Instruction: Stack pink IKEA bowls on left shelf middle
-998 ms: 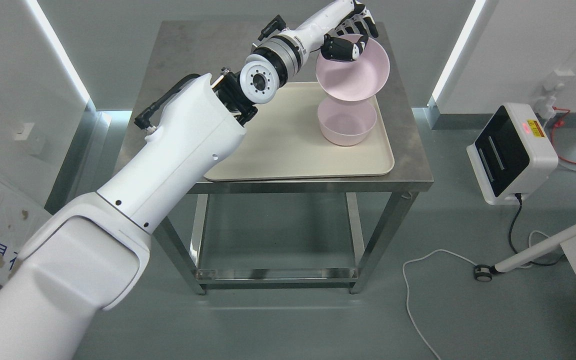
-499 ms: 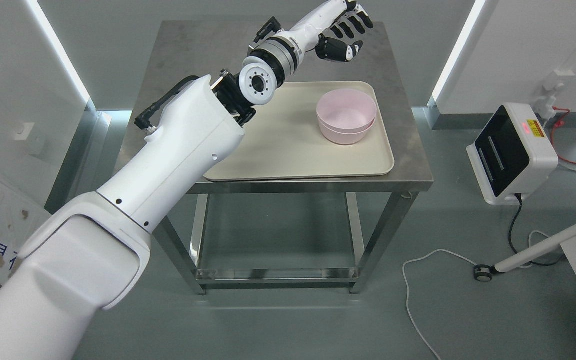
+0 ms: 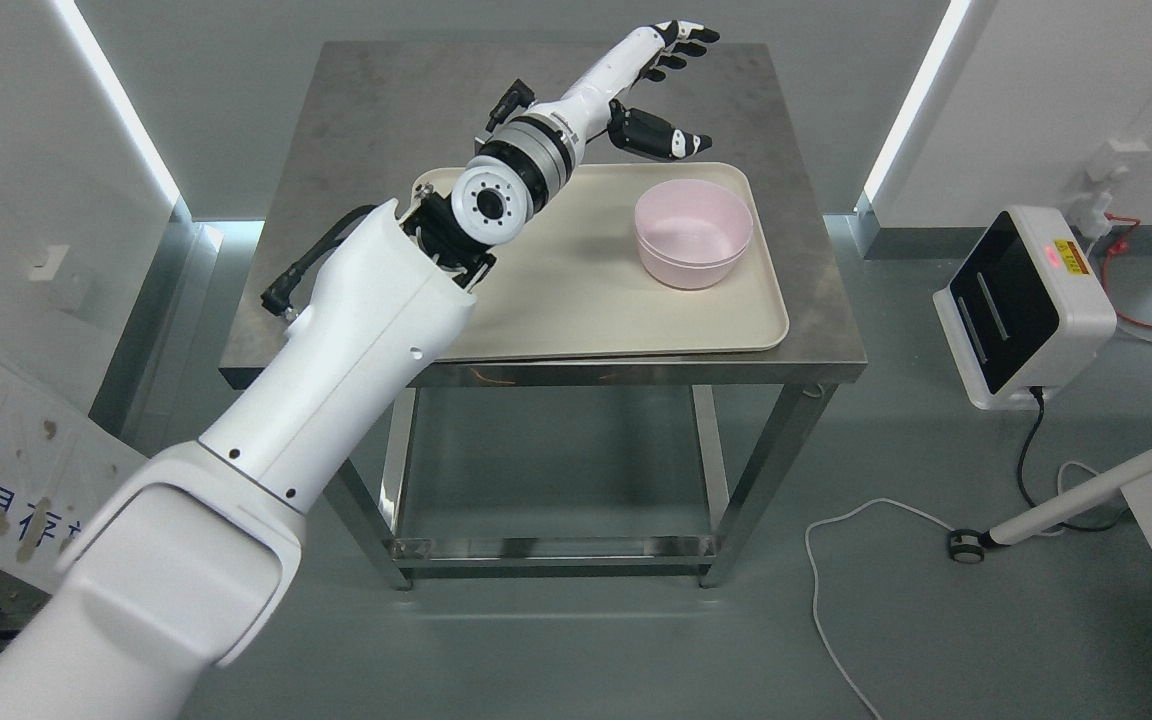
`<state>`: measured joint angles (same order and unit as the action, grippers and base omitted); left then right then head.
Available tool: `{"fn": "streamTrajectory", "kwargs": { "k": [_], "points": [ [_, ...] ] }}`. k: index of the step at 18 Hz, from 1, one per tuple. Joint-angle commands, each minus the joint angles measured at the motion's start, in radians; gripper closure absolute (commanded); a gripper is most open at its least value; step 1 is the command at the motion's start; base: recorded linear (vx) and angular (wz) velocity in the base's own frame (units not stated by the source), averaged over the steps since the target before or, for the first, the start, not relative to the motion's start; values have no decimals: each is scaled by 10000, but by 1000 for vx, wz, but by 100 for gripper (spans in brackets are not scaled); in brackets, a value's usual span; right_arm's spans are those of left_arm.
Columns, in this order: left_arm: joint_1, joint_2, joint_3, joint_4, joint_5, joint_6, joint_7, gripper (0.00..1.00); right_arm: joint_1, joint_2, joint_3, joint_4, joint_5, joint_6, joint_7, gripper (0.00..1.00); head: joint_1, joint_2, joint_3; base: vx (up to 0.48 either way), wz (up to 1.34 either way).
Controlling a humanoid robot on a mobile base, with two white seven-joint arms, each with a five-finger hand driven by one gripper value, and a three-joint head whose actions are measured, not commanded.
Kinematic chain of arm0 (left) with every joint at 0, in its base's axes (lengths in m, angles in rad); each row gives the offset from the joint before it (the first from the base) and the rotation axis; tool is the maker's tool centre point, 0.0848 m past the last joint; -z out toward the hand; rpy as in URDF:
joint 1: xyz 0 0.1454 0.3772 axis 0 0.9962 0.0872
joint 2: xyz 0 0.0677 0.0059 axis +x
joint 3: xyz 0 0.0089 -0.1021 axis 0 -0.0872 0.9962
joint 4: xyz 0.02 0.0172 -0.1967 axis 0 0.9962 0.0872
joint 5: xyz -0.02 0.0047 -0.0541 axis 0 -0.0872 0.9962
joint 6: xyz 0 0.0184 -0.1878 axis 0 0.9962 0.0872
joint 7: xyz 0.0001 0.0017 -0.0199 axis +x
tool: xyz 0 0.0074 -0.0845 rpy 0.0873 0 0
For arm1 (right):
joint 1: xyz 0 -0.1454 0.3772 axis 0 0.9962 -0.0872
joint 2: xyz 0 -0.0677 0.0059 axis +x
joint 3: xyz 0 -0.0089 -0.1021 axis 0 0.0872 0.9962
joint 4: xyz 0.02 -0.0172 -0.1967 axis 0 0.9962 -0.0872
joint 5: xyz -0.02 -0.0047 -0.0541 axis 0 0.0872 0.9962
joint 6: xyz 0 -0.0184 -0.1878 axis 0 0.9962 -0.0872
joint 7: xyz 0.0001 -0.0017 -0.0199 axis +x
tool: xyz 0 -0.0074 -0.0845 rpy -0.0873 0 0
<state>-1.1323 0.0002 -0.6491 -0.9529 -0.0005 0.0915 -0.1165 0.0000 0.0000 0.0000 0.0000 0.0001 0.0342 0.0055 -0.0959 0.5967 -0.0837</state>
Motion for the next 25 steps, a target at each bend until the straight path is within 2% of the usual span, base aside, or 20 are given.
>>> {"fn": "streamTrajectory", "kwargs": {
  "k": [1,3,5,6,7,8,10,13,19,25],
  "points": [
    [1872,173,3115,-3933,-225,112,-1087,26,292,-175,-123,-337,-16,-5,6,0,0,0,0,0,0],
    [2469,173,3056,-5177,-225,312,-1762,19,292,-175,-107,-337,-1,10,6,0,0,0,0,0,0],
    [2824,173,2614,-5610,-620,312,-2010,18,292,-175,-123,-337,-1,10,6,0,0,0,0,0,0],
    [2825,173,2155,-5597,-1201,312,-2011,17,292,-175,-108,-337,-1,10,6,0,0,0,0,0,0],
    [2810,173,1482,-5520,-2406,312,-2041,15,292,-175,-123,-337,-1,10,6,0,0,0,0,0,0],
    [2779,173,944,-5337,-3497,312,-2087,15,292,-175,-108,-337,-1,-5,6,0,0,0,0,0,0],
    [2611,173,297,-4741,-4745,312,-2392,15,292,-175,-107,-337,-1,10,6,0,0,0,0,0,0],
    [2121,173,-517,-3866,-5745,267,-2701,15,292,-175,-108,-337,-1,-5,6,0,0,0,0,0,0],
    [817,173,-1101,-1733,-6650,236,-2762,15,292,-175,-107,-337,-1,-5,6,0,0,0,0,0,0],
    [877,173,-1547,-490,-6975,236,-3192,15,292,-175,-107,-337,-1,10,6,0,0,0,0,0,0]
  ]
}}
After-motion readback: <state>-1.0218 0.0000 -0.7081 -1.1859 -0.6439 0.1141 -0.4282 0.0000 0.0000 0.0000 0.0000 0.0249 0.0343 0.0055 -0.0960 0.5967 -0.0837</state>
